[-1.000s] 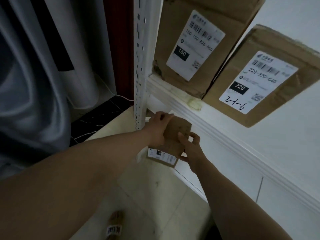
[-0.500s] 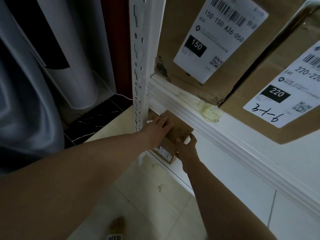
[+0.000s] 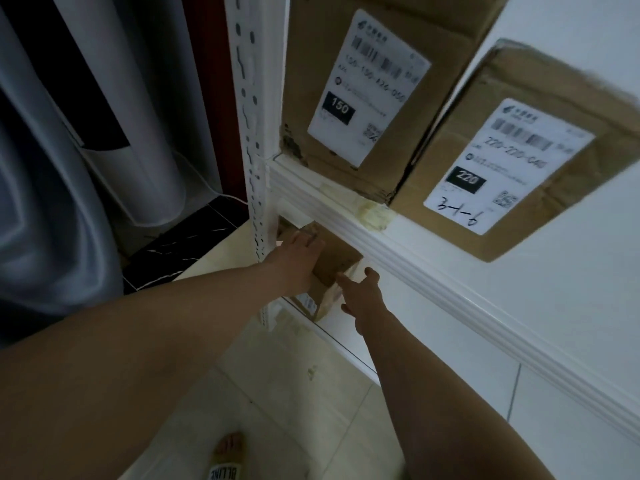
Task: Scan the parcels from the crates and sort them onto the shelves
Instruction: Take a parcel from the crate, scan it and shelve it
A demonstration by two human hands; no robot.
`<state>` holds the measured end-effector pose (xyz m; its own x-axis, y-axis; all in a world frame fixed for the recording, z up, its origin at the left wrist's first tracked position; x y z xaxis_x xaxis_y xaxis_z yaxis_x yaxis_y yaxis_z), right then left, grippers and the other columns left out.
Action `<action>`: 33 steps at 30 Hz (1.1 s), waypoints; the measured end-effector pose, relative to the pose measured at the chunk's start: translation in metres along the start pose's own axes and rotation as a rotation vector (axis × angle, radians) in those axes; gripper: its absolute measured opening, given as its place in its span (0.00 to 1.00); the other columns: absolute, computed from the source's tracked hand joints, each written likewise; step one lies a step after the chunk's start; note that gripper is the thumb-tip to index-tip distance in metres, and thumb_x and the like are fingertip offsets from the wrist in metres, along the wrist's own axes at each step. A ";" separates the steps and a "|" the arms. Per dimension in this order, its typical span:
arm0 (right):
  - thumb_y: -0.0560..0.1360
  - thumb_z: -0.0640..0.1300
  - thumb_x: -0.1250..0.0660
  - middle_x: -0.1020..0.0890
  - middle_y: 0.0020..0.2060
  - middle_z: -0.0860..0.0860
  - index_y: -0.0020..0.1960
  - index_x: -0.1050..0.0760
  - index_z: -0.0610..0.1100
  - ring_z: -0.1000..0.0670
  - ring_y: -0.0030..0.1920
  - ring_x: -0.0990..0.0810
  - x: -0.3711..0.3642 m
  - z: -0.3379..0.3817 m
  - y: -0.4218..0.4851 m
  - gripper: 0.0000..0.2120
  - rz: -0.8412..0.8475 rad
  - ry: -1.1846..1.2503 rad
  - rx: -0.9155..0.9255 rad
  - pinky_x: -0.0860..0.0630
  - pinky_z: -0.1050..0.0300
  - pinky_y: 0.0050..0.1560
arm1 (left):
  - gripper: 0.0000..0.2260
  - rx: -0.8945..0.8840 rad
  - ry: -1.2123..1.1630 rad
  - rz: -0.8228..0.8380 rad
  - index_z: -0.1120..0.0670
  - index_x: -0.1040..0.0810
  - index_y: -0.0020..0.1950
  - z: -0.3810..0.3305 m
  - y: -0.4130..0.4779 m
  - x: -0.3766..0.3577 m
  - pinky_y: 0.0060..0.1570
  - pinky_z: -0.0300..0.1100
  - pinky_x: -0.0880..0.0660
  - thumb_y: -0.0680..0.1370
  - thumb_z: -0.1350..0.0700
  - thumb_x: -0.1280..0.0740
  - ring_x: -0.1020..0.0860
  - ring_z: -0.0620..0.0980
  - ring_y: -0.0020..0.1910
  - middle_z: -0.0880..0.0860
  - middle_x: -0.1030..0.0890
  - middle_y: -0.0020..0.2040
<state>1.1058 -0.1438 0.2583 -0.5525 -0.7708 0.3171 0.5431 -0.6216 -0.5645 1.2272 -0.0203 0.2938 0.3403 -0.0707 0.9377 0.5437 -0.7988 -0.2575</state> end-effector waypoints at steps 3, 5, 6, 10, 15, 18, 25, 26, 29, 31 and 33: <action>0.78 0.50 0.29 0.32 0.74 0.42 0.82 0.49 0.50 0.38 0.69 0.26 0.029 0.000 -0.023 0.40 0.008 -0.014 0.017 0.25 0.40 0.67 | 0.33 0.045 -0.017 0.079 0.61 0.44 0.81 -0.038 -0.020 0.016 0.76 0.51 0.41 0.79 0.55 0.34 0.39 0.60 0.76 0.62 0.36 0.76; 0.78 0.50 0.29 0.32 0.75 0.42 0.81 0.47 0.49 0.39 0.69 0.27 0.051 -0.004 -0.041 0.39 0.020 -0.043 0.035 0.25 0.40 0.67 | 0.27 0.082 -0.081 0.094 0.61 0.37 0.78 -0.065 -0.038 0.022 0.70 0.50 0.33 0.80 0.56 0.34 0.32 0.59 0.71 0.62 0.30 0.72; 0.78 0.50 0.29 0.31 0.74 0.42 0.81 0.46 0.47 0.39 0.70 0.27 0.062 -0.006 -0.051 0.38 0.026 -0.061 0.041 0.25 0.41 0.68 | 0.22 0.085 -0.087 0.114 0.60 0.31 0.73 -0.075 -0.045 0.021 0.65 0.50 0.28 0.80 0.57 0.35 0.27 0.58 0.66 0.61 0.25 0.68; 0.78 0.50 0.30 0.25 0.66 0.42 0.79 0.40 0.42 0.41 0.63 0.23 0.117 -0.021 -0.097 0.35 0.043 -0.197 0.068 0.24 0.48 0.65 | 0.10 0.048 -0.128 0.125 0.64 0.21 0.57 -0.130 -0.080 0.025 0.58 0.51 0.24 0.83 0.60 0.39 0.21 0.58 0.56 0.60 0.19 0.57; 0.79 0.52 0.31 0.31 0.74 0.41 0.79 0.40 0.38 0.41 0.71 0.28 0.213 -0.069 -0.163 0.36 0.049 -0.330 0.043 0.30 0.47 0.72 | 0.07 0.073 -0.306 0.013 0.58 0.22 0.46 -0.202 -0.129 0.026 0.51 0.48 0.25 0.78 0.54 0.32 0.22 0.62 0.55 0.57 0.25 0.48; 0.79 0.51 0.30 0.29 0.73 0.41 0.77 0.36 0.36 0.41 0.70 0.27 0.278 -0.100 -0.201 0.33 -0.032 -0.318 0.004 0.28 0.53 0.68 | 0.17 0.075 -0.258 0.006 0.59 0.21 0.62 -0.245 -0.157 0.019 0.53 0.44 0.25 0.76 0.55 0.26 0.23 0.56 0.58 0.55 0.22 0.54; 0.77 0.50 0.27 0.25 0.69 0.40 0.71 0.29 0.34 0.38 0.68 0.26 0.406 -0.184 -0.301 0.30 -0.315 -0.162 -0.077 0.31 0.54 0.56 | 0.23 -0.056 -0.272 0.099 0.55 0.24 0.68 -0.355 -0.213 -0.009 0.55 0.44 0.28 0.76 0.50 0.25 0.23 0.53 0.58 0.54 0.22 0.64; 0.77 0.49 0.27 0.24 0.68 0.39 0.70 0.29 0.34 0.38 0.68 0.26 0.417 -0.198 -0.319 0.29 -0.353 -0.132 -0.087 0.30 0.53 0.56 | 0.23 -0.083 -0.285 0.105 0.55 0.23 0.68 -0.369 -0.222 -0.013 0.55 0.44 0.28 0.76 0.50 0.25 0.24 0.52 0.56 0.54 0.22 0.64; 0.77 0.49 0.27 0.23 0.66 0.40 0.68 0.26 0.34 0.39 0.66 0.24 0.435 -0.240 -0.379 0.26 -0.427 -0.073 -0.125 0.28 0.51 0.57 | 0.20 -0.134 -0.376 0.169 0.54 0.21 0.64 -0.404 -0.246 -0.030 0.61 0.47 0.25 0.74 0.52 0.23 0.22 0.51 0.56 0.53 0.20 0.61; 0.77 0.49 0.27 0.22 0.66 0.41 0.68 0.25 0.34 0.40 0.65 0.23 0.434 -0.269 -0.420 0.26 -0.461 -0.058 -0.170 0.26 0.51 0.60 | 0.19 -0.167 -0.451 0.245 0.53 0.21 0.62 -0.425 -0.268 -0.045 0.63 0.50 0.25 0.74 0.53 0.23 0.21 0.52 0.58 0.52 0.19 0.60; 0.76 0.48 0.26 0.21 0.63 0.43 0.67 0.25 0.36 0.41 0.63 0.22 0.427 -0.302 -0.458 0.24 -0.468 -0.048 -0.222 0.25 0.51 0.62 | 0.19 -0.202 -0.473 0.309 0.53 0.21 0.62 -0.445 -0.292 -0.064 0.65 0.49 0.26 0.74 0.52 0.23 0.22 0.51 0.60 0.50 0.20 0.60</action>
<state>0.4305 -0.1456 0.4224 -0.6716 -0.4263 0.6059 0.0949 -0.8606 -0.5004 0.7048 -0.0484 0.4126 0.7892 -0.0807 0.6088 0.2246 -0.8847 -0.4085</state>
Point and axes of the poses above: each hand's wrist, its own y-axis towards the middle knuckle, its own x-axis out of the back of the hand, z = x × y, the point moved 4 cm from there along y, towards the middle knuckle
